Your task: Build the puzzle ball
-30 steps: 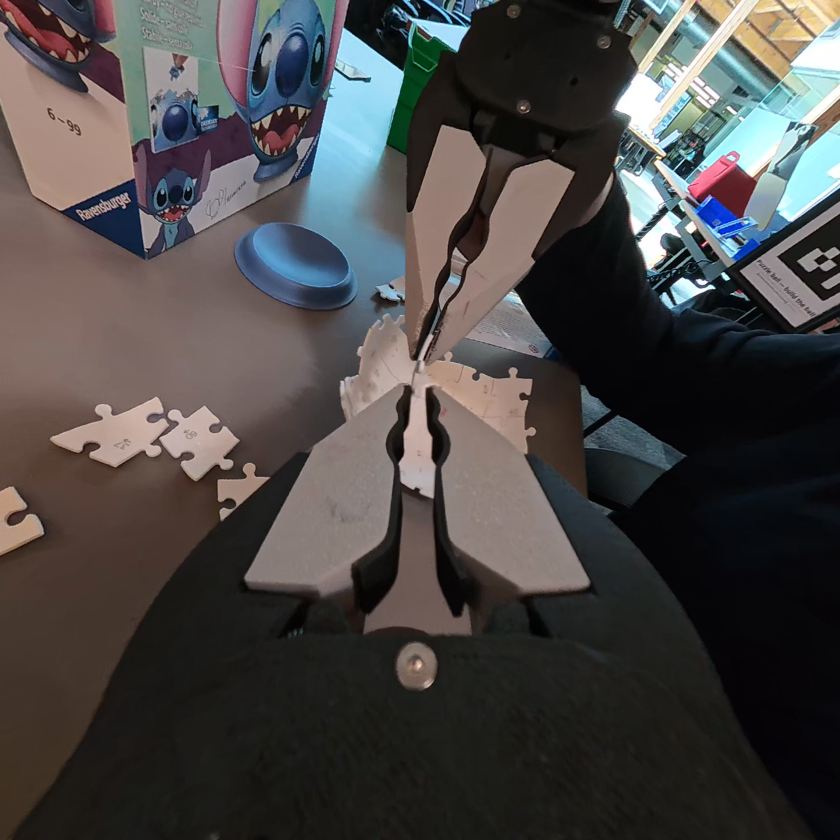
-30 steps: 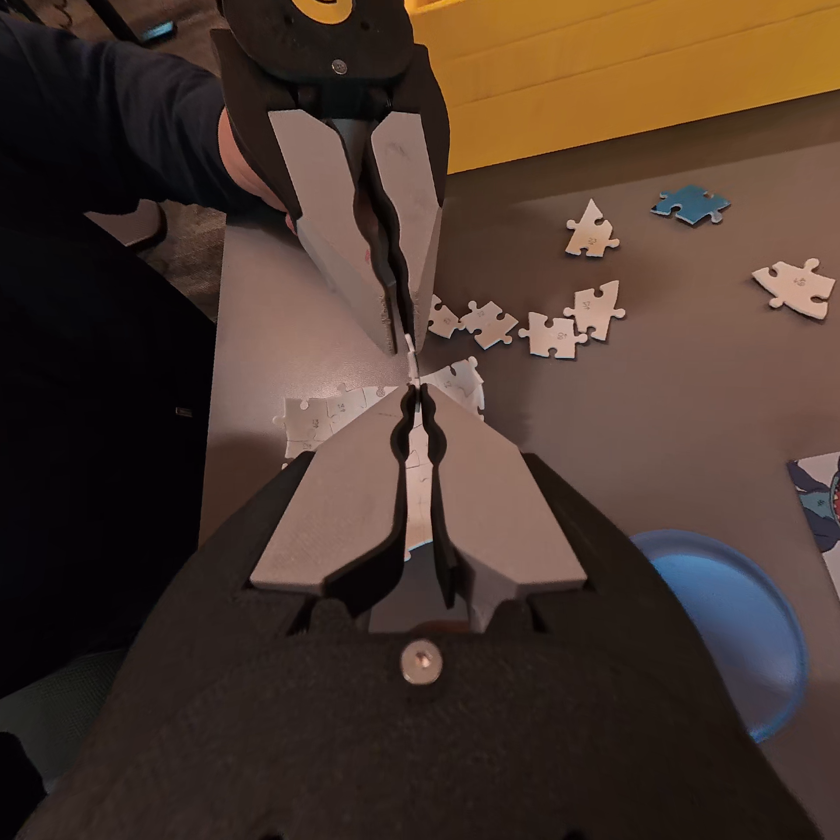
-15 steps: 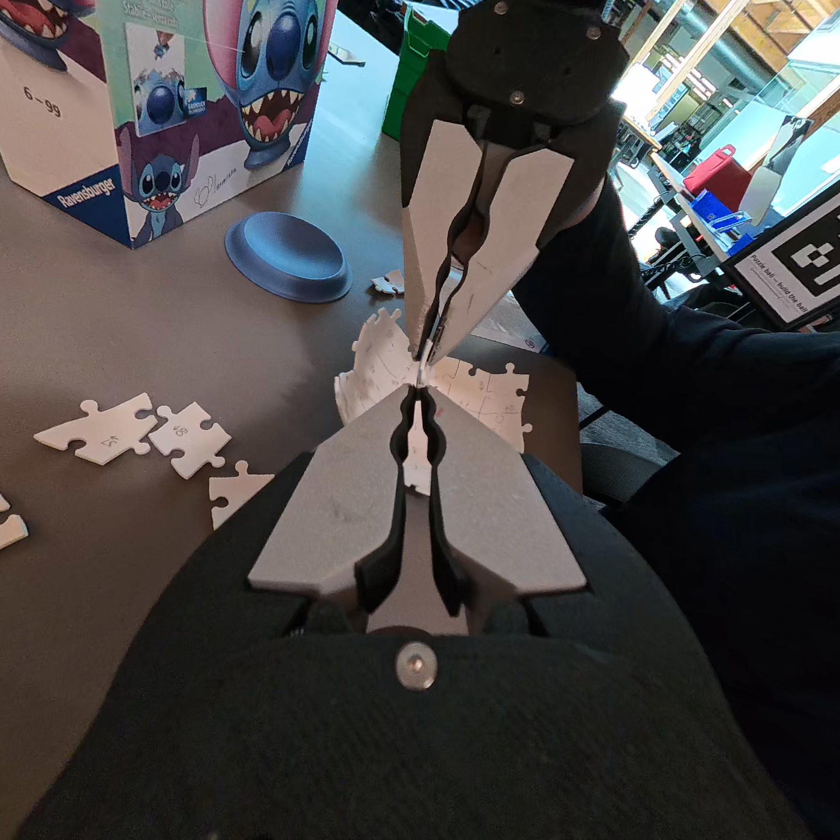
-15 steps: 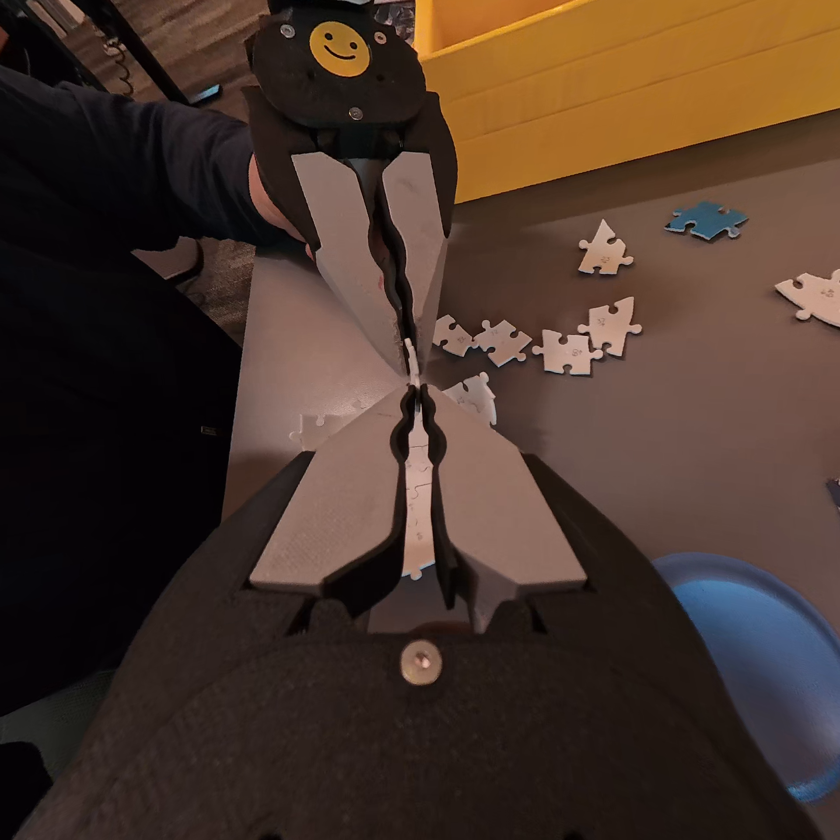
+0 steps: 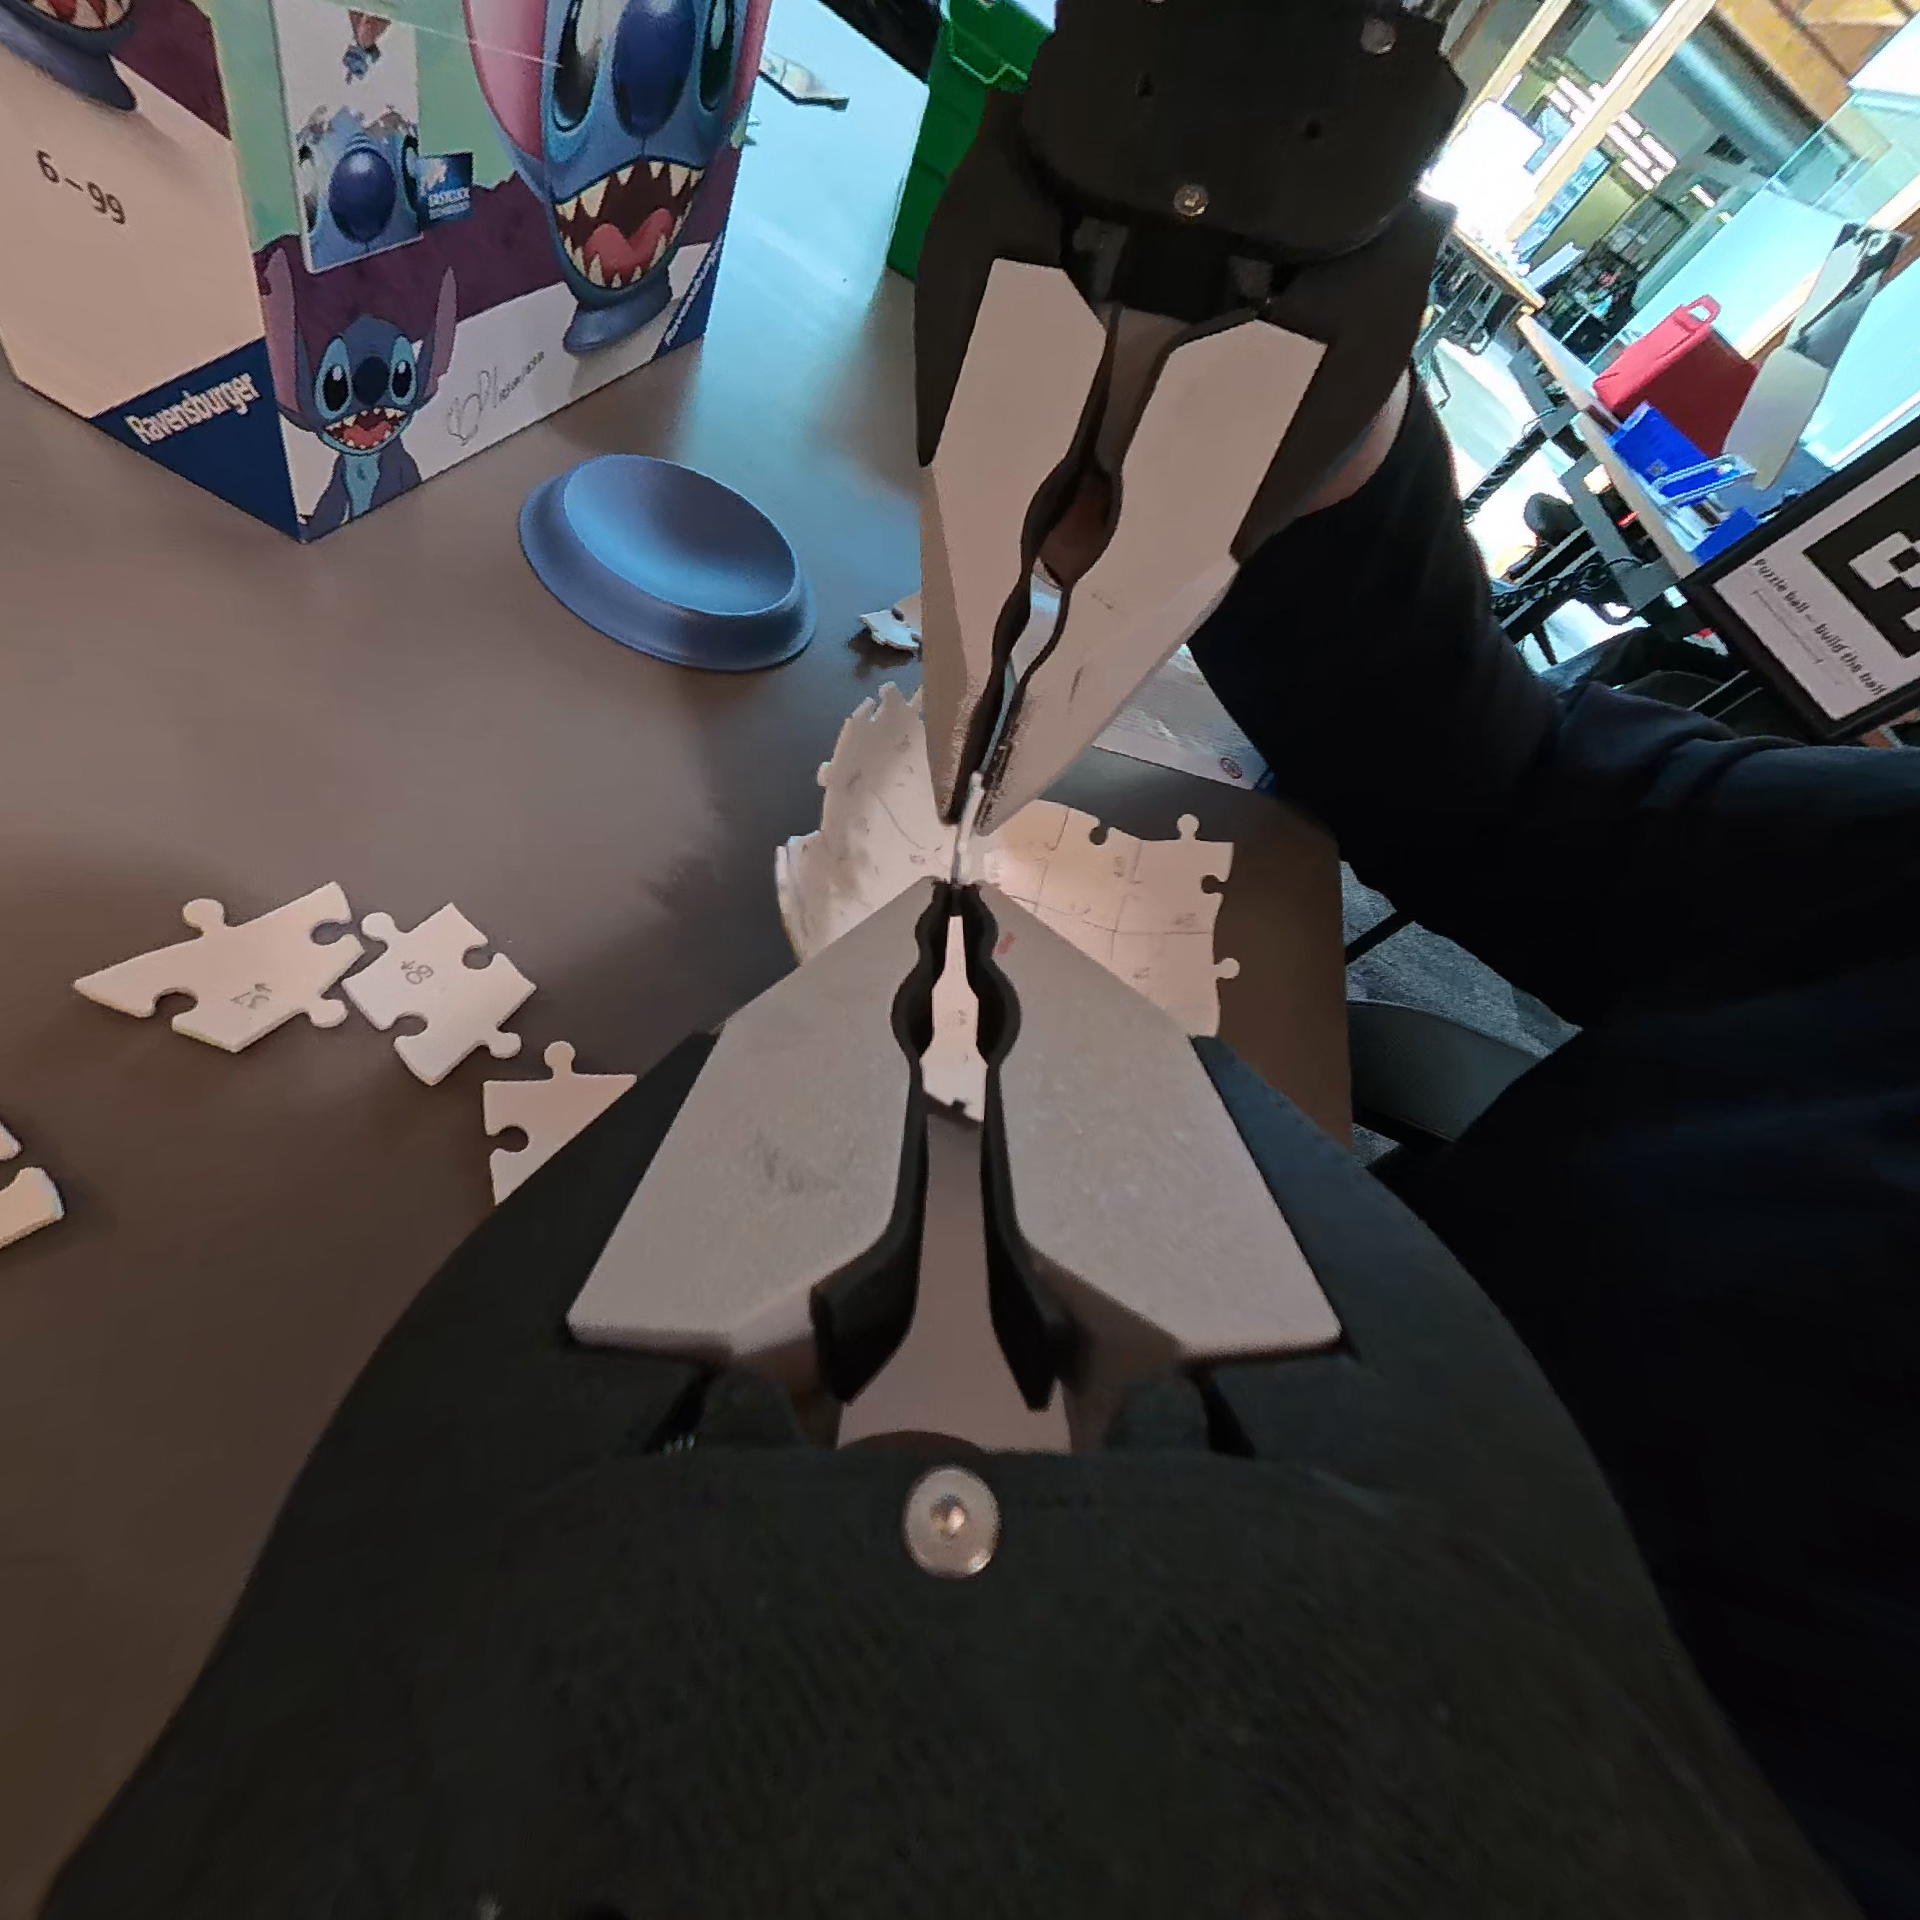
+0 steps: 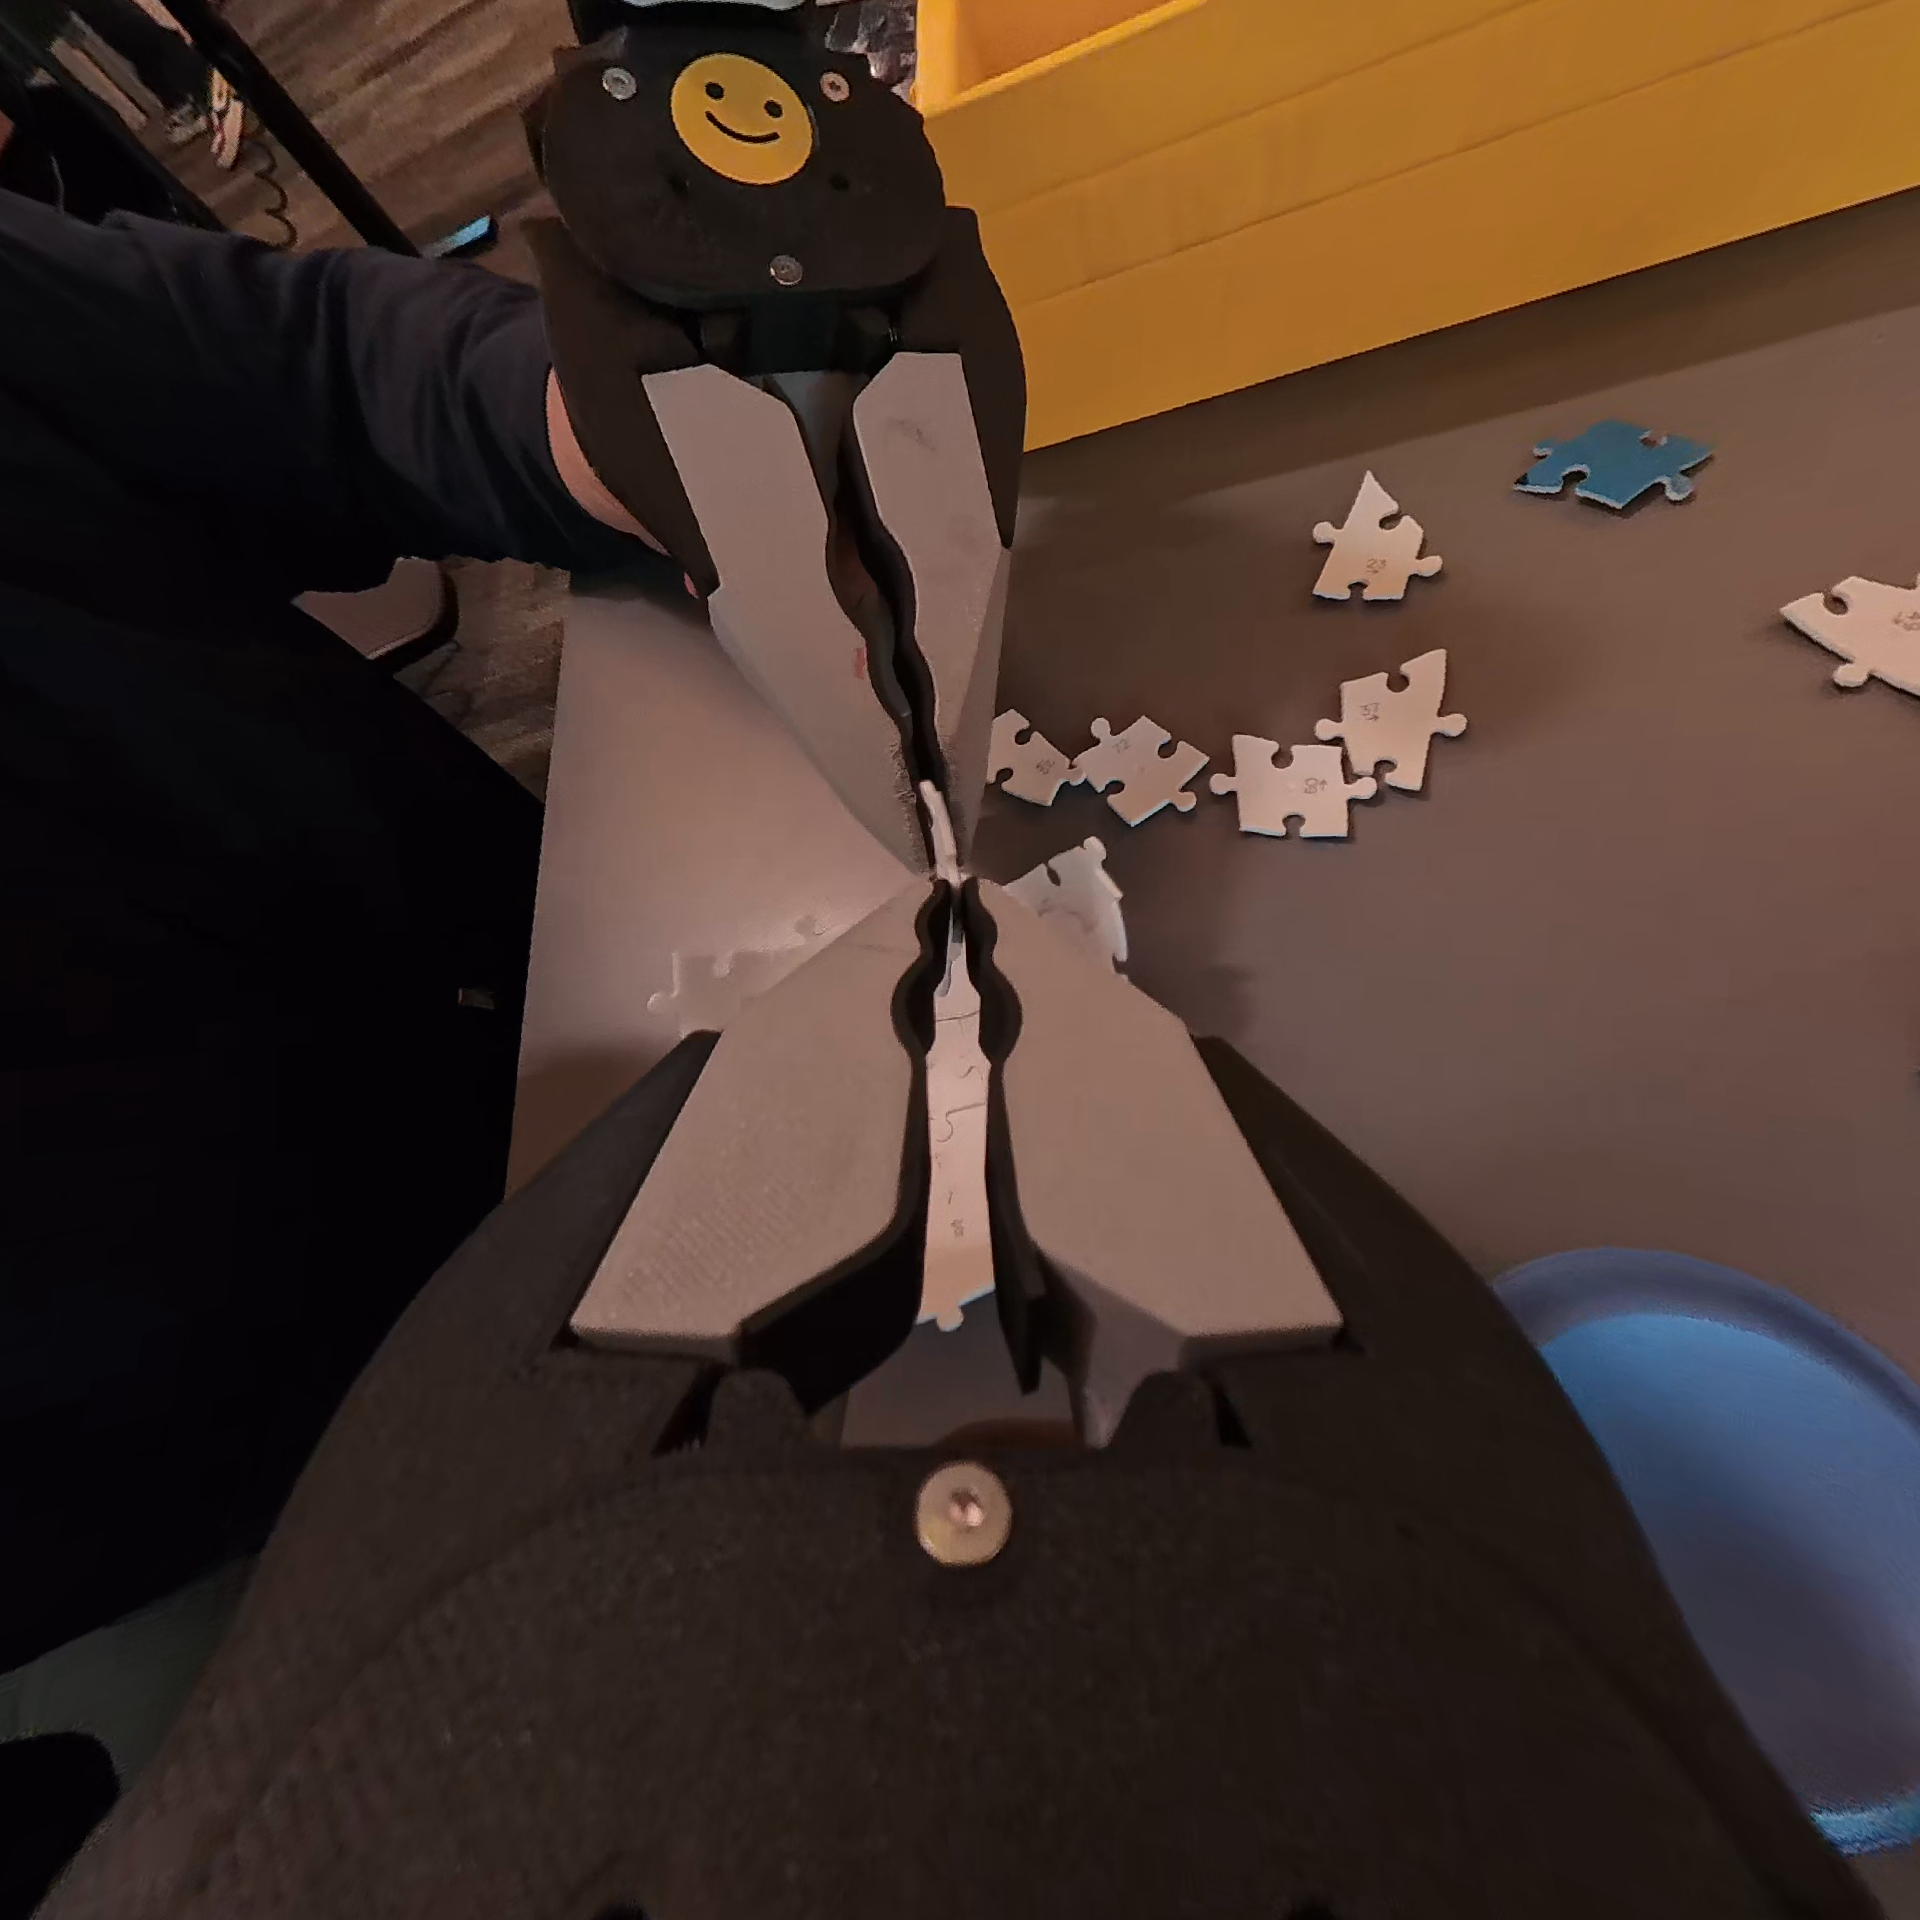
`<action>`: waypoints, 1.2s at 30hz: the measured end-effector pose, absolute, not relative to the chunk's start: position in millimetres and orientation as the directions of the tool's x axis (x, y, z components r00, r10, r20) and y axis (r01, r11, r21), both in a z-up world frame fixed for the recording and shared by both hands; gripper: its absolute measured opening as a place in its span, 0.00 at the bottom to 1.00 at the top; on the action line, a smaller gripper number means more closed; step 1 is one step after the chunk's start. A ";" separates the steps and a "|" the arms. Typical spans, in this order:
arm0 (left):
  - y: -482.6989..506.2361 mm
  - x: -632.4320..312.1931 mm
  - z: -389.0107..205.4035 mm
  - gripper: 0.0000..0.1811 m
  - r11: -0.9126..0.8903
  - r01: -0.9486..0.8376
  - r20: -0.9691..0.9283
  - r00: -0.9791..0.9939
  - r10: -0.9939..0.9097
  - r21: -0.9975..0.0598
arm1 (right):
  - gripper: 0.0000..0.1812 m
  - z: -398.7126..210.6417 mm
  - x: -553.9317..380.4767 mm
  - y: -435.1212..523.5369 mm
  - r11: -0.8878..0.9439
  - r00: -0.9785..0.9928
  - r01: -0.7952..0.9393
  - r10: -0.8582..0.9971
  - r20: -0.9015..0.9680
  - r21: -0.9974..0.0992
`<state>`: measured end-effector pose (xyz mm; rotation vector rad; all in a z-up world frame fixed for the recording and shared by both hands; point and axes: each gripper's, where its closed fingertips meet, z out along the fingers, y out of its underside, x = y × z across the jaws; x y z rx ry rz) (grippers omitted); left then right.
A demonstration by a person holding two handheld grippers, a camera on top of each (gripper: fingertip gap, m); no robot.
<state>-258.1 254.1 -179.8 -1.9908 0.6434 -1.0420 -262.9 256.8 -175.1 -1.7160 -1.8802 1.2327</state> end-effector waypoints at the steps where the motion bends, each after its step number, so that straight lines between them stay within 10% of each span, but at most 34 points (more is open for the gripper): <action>1: 254.6 -259.1 -179.4 0.00 -0.569 -0.068 0.453 0.533 -0.715 -0.819 | 0.00 -174.7 -264.1 257.6 -0.096 -0.228 0.649 0.922 -0.314 -0.755; 36: 260.4 -261.8 -190.1 0.00 -0.540 -0.111 0.390 0.575 -0.720 -0.834 | 0.00 -158.7 -234.8 287.9 -0.170 -0.108 0.560 0.955 -0.275 -0.811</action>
